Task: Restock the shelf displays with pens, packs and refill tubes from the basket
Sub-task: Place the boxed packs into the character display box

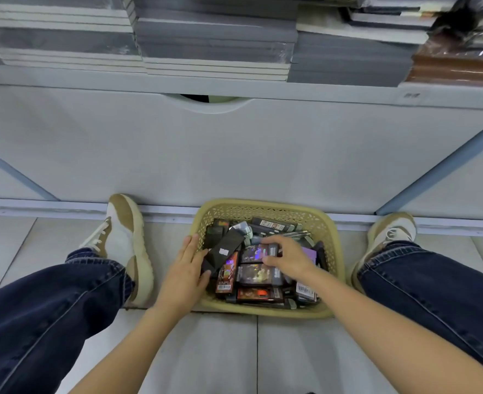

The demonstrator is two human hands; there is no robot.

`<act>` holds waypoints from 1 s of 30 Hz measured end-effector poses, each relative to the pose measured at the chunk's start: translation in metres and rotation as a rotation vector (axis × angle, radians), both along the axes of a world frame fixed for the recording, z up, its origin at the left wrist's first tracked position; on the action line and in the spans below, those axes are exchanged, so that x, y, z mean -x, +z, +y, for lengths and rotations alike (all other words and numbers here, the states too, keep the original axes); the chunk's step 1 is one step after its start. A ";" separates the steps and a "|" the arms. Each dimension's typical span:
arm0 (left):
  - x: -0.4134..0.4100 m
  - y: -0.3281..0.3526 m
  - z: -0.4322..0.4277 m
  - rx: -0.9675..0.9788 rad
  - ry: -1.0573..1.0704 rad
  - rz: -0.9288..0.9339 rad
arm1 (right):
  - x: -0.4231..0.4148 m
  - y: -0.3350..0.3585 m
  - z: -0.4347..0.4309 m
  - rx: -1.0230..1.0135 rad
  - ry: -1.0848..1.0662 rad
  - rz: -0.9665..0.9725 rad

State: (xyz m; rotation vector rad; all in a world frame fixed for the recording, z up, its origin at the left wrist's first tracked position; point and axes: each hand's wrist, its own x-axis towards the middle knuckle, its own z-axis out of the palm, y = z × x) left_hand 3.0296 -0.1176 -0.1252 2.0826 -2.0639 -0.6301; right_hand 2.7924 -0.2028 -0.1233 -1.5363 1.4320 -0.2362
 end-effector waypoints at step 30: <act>0.016 0.027 -0.011 -0.469 0.823 1.257 | 0.022 -0.008 0.036 -0.074 0.471 0.122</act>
